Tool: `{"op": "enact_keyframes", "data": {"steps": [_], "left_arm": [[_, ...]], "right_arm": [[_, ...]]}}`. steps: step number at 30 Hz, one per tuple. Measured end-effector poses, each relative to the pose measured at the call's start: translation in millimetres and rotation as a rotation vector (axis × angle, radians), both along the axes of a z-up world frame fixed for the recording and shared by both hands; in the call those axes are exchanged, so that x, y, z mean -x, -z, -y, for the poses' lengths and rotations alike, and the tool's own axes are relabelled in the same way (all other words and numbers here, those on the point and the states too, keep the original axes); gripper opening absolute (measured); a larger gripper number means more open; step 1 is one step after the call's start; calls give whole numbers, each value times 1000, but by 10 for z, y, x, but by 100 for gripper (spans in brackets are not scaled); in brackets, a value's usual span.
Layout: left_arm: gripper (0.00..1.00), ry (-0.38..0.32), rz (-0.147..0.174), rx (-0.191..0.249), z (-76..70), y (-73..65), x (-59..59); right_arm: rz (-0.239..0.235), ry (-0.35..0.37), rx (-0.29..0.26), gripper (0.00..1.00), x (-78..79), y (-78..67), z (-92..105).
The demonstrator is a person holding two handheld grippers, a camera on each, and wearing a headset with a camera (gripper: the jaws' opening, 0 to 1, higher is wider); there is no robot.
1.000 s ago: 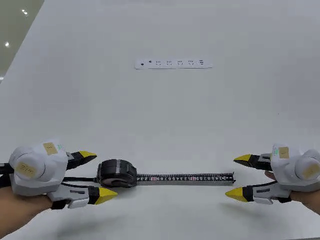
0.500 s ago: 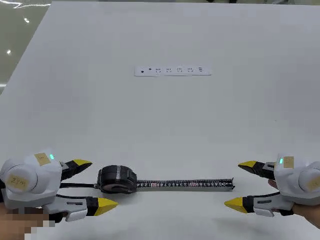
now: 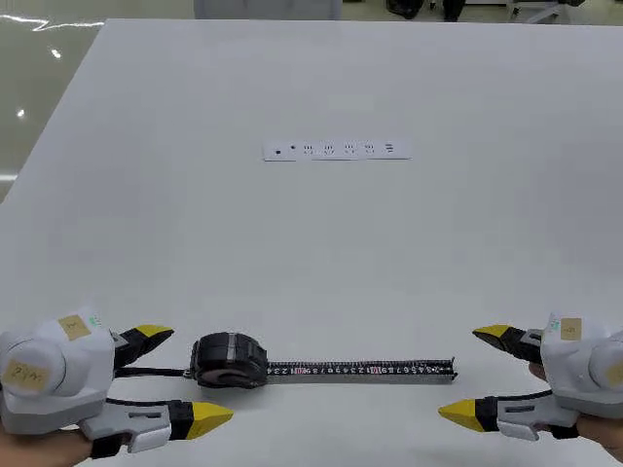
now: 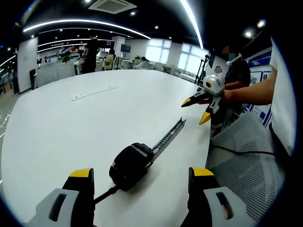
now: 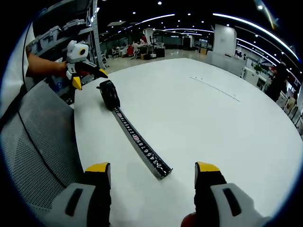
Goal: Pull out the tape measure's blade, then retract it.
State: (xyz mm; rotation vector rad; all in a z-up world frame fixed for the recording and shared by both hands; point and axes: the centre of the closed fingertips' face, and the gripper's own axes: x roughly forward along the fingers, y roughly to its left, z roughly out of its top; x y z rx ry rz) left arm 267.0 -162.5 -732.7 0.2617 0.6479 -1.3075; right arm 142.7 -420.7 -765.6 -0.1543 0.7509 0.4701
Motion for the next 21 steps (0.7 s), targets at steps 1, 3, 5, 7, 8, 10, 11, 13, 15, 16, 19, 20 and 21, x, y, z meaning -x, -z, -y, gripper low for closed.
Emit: {"op": "enact_keyframes", "data": {"steps": [1, 3, 5, 7, 8, 10, 11, 13, 15, 16, 19, 20, 21], "left_arm": [[79, -7, -4, 3, -6, 1, 0], [80, -22, -18, 10, -13, 2, 1], [81, -29, -21, 15, -22, 0, 4], [82, -38, -26, 21, -32, -6, 7], [83, -43, -29, 23, -35, -9, 5], [83, -54, -36, 30, -42, -16, 1], [83, -58, -40, 34, -46, -19, 0], [84, -62, -40, 33, -54, -18, -3], [84, -69, -45, 35, -65, -17, -7], [85, -74, -50, 41, -68, -22, -10], [87, -84, -65, 52, -74, -22, -7], [87, -85, -66, 51, -76, -21, -6], [87, -86, -64, 49, -78, -18, -3]], "right_arm": [[0, 3, -6, 72, 4, -6, -10], [3, 10, -8, 74, 3, -13, -12], [3, 17, -17, 72, 9, -19, -19], [2, 16, -7, 71, 14, -9, -15], [3, 19, -4, 71, 14, -8, -11], [1, 26, -20, 71, 16, -17, -28], [2, 25, -14, 72, 17, -14, -26], [-1, 23, -9, 73, 23, -5, -24], [-2, 23, -9, 74, 23, -4, -24], [0, 24, -8, 75, 18, -7, -21], [3, 29, -5, 78, 11, -7, -10], [1, 27, -8, 78, 13, -7, -12], [-2, 26, -11, 78, 17, -3, -13]]}}
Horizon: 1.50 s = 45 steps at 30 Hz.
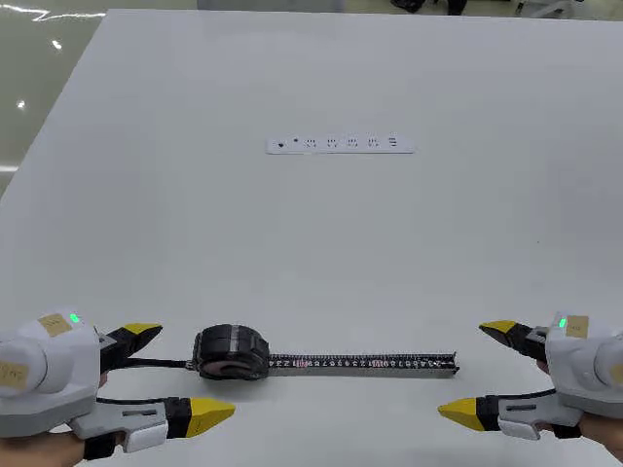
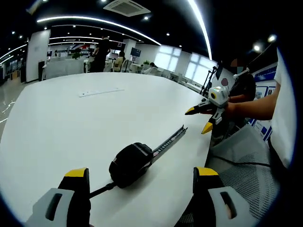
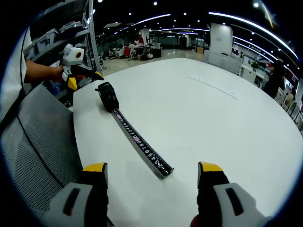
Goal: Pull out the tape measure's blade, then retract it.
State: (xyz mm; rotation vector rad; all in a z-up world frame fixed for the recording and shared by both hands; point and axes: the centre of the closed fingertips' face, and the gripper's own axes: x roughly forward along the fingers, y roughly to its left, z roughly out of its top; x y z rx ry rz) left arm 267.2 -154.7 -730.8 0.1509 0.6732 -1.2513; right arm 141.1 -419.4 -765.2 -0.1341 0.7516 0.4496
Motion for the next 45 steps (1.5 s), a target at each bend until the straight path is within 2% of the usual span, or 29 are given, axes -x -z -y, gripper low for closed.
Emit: {"op": "enact_keyframes", "data": {"steps": [10, 25, 35, 39, 41, 45], "left_arm": [[90, -17, -9, -2, -37, -2, 25], [94, -70, -8, -14, -221, -37, 46], [95, -111, -20, -6, -336, -20, 74], [95, -112, -31, 0, -343, -17, 91], [96, -105, -24, -11, -359, -5, 95], [96, -112, -28, -2, -368, -16, 88]], "right_arm": [[-15, -7, 10, 82, 36, 14, 11], [-2, 52, 7, 87, 177, -145, 73], [13, 117, -36, 89, 247, -216, 68], [14, 123, -37, 90, 268, -198, 65], [16, 130, -44, 90, 278, -203, 68], [18, 134, -44, 90, 304, -207, 72]]}}
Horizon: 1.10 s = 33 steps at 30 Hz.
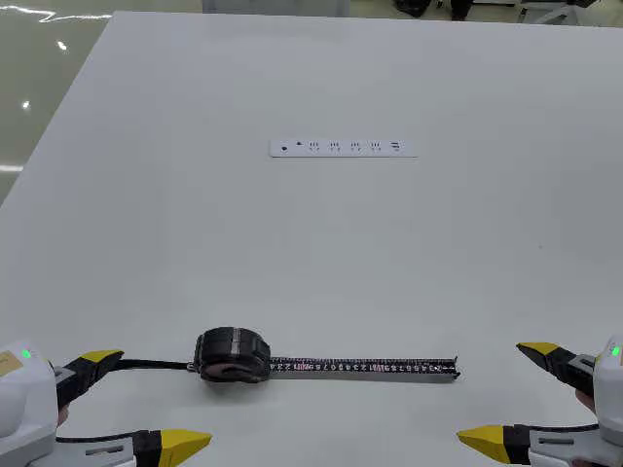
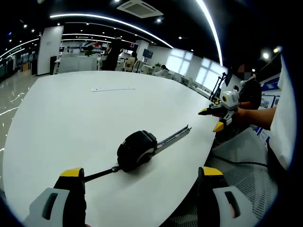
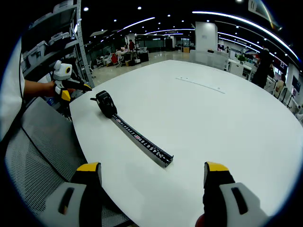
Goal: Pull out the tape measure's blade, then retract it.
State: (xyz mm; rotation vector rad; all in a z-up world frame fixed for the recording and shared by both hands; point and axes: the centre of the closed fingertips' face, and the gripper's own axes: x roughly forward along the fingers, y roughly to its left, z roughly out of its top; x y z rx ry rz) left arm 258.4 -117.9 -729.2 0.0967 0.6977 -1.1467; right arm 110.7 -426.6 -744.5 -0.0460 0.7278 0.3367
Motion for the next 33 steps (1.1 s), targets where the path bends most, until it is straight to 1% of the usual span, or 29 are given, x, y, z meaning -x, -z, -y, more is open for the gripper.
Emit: {"op": "enact_keyframes", "data": {"steps": [5, 7, 13, 16, 18, 21, 33], "left_arm": [[96, 2, 3, -4, 7, 8, 14], [96, 7, -2, -8, 7, 17, 31], [96, -2, -13, -2, -1, 21, 56], [96, -3, -15, -4, -9, 25, 57], [96, -8, -16, -2, -17, 23, 52], [96, -20, -23, 7, -23, 15, 42], [96, -13, -24, 5, -6, 15, 65]], "right_arm": [[-7, -3, -5, 90, 28, 29, -29], [-9, -4, -2, 90, 34, 40, -28], [-12, -6, -5, 90, 43, 39, -48], [-12, -5, -9, 90, 44, 42, -45], [-15, -8, -24, 90, 48, 41, -67], [-20, -14, -17, 90, 59, 54, -73], [-22, -14, -22, 90, 77, 53, -86]]}}
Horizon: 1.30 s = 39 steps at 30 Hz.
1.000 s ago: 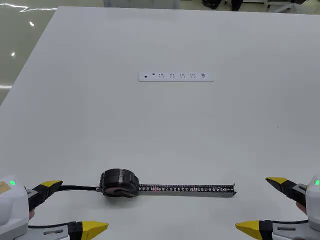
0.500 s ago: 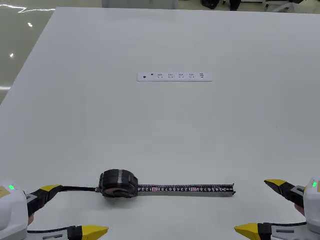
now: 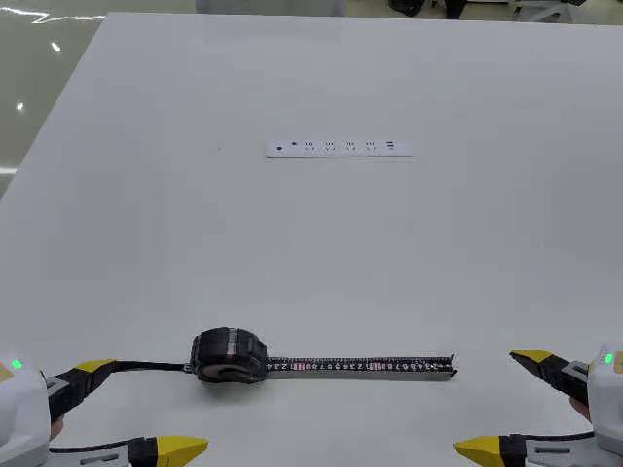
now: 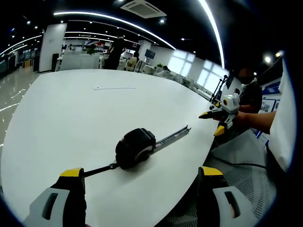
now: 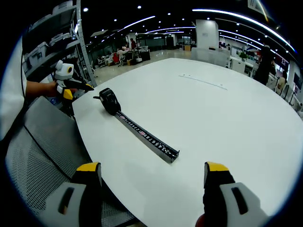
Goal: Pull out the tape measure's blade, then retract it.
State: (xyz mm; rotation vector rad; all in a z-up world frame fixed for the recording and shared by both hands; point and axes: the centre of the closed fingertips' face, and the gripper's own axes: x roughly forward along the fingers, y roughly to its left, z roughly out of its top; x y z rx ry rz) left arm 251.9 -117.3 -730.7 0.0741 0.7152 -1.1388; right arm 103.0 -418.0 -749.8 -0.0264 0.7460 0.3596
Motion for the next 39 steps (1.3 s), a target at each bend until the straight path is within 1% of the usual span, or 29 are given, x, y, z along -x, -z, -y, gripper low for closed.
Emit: {"op": "enact_keyframes", "data": {"steps": [15, 29, 30, 32, 36, 37, 39], "left_arm": [[95, 3, -4, -1, 10, -1, 8], [94, 3, 7, -2, 24, -18, -2], [94, 0, 11, -4, 29, -21, -10], [93, 0, 3, 2, 51, -26, -7], [93, -6, 2, 9, 111, -44, -15], [92, -6, -2, 16, 134, -55, -10], [92, -6, -3, 15, 162, -53, -9]], "right_arm": [[4, 2, -3, 90, -6, -5, 1], [7, 0, -4, 90, -11, -1, 6], [6, 1, -5, 89, -10, 1, 6], [5, 1, -8, 89, -12, 3, 1], [7, 3, -11, 89, -22, 0, -4], [7, 1, -11, 89, -24, -1, -5], [8, 0, -9, 89, -28, 0, -6]]}}
